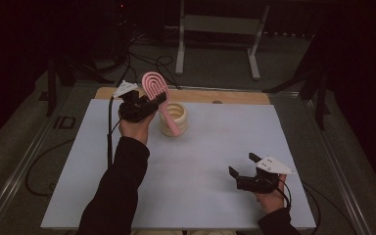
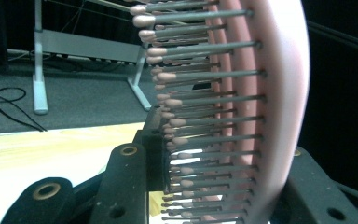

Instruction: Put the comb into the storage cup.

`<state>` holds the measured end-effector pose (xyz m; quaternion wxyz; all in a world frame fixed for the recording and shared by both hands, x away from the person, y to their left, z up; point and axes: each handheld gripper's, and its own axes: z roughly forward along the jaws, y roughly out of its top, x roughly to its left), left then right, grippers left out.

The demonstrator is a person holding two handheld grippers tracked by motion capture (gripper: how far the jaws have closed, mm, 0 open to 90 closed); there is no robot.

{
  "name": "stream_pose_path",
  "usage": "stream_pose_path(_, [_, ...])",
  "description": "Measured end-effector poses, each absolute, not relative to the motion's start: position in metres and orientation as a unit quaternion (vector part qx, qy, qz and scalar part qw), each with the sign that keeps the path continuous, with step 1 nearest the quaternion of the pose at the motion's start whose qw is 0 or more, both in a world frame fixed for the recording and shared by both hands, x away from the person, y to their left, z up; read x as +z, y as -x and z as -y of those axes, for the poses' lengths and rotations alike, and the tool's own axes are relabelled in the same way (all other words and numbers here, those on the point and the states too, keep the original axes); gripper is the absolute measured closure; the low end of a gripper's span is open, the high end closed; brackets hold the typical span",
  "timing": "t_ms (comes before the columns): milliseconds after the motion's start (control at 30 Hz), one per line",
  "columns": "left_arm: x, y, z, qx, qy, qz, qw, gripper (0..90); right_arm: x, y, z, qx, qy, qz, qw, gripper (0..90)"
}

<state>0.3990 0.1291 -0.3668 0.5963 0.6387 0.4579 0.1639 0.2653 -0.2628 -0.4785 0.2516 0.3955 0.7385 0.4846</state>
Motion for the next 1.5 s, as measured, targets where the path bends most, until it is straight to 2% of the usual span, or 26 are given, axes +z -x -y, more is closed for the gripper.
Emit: stream_pose_path(1500, [-0.354, -0.418, -0.128, 0.202, -0.631, -0.468, 0.585, 63.6, -0.479, -0.265, 0.259, 0.484, -0.391, -0.742, 0.250, 8.9])
